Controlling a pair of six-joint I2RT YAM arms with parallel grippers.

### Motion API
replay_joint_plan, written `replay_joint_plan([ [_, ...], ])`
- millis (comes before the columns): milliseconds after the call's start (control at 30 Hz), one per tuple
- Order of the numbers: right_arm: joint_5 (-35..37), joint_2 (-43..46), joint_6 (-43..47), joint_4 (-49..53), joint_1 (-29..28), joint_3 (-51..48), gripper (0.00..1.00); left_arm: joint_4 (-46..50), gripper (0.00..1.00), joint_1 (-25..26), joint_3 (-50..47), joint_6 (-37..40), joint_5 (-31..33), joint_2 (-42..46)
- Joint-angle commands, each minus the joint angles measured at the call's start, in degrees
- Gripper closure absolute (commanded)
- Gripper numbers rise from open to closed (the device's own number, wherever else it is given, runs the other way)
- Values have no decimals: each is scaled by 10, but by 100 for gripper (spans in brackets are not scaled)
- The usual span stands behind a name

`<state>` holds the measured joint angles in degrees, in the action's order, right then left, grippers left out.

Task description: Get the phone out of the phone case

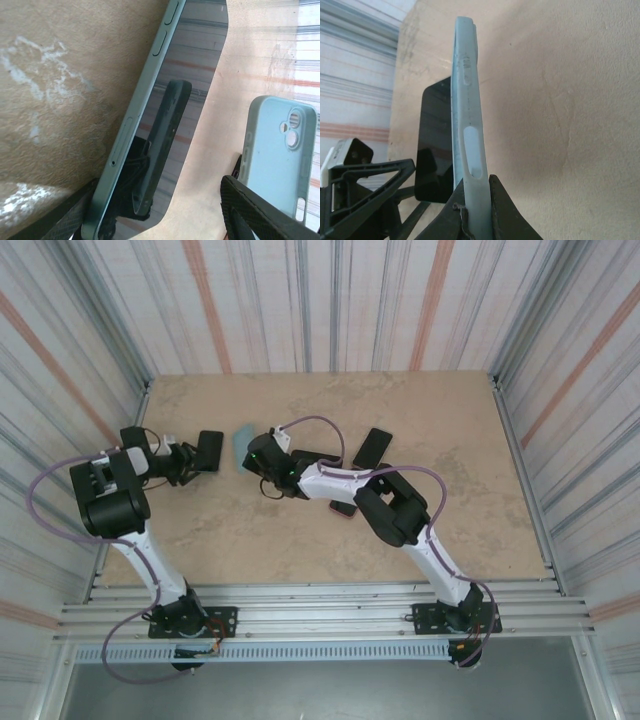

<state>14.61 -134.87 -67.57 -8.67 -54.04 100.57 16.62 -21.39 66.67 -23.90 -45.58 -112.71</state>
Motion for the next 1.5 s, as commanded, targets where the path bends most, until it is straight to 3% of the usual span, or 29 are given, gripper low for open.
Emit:
replay_joint_plan([
  [0,31,-29,-18,25,-6,39,87,68,34,-4,10,34,62,10],
  [467,26,-131,-1,99,-17,191,82,119,32,-4,38,69,78,17],
  [700,10,-164,-1,107,-19,223,82,129,31,-4,33,82,78,44],
  [1000,-9,-185,61,106,-7,245,87,130,31,-4,20,75,60,91],
  [1200,-21,-186,88,109,-3,246,86,130,31,-4,16,72,48,104],
  [1467,-19,-150,134,135,9,230,72,136,31,-4,17,74,31,128],
])
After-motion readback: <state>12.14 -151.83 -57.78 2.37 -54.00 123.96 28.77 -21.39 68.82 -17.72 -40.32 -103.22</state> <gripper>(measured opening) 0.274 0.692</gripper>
